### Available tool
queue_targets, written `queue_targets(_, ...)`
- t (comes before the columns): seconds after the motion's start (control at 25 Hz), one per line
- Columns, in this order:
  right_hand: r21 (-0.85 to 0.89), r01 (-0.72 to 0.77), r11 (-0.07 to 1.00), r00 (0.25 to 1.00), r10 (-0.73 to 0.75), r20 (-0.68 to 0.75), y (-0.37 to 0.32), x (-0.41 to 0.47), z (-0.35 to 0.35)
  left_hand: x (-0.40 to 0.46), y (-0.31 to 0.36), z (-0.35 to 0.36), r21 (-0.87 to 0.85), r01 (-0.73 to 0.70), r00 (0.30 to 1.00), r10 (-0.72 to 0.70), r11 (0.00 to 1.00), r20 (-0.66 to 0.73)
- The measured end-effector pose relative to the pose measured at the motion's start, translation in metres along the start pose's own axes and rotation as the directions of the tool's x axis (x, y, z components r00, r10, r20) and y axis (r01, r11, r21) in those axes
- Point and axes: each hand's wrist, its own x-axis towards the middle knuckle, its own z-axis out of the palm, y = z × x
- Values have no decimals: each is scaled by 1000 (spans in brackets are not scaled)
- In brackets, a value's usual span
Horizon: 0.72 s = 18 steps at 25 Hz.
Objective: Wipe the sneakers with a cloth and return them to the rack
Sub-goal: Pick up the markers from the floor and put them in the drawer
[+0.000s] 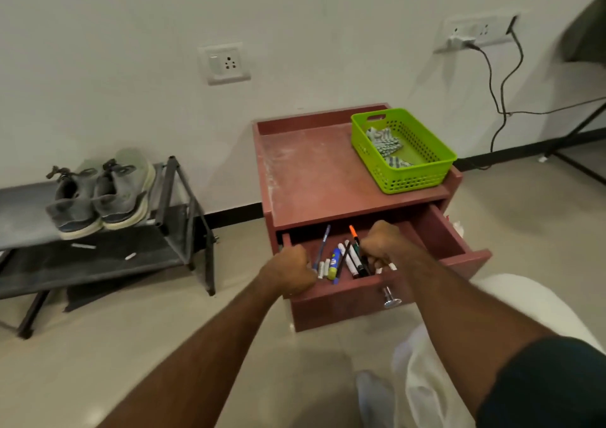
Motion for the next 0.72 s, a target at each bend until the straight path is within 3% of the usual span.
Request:
queue_targets(0.08,-16,4,1000,1000,-4,-8,8,21,2,24,19,11,9,51,998,-51,999,-25)
queue_targets(0.28,-104,27,994,986,-9,167,15,48,25,67,36,40,169,116,993,-111,979,-36)
queue_targets(0.4,-169,93,981,981,-61,184,18,62,34,79,37,50,219,146,989,-144,965,-23)
queue_targets(0.52,-178,141,974,982,-116,147,21,63,38,74,42,48,166,177,983,-168,970,-71)
queue_targets(0.72,-159,246,956,965,-257,-55,22,33,25,39,42,30,2,166,953,-160,986,-256)
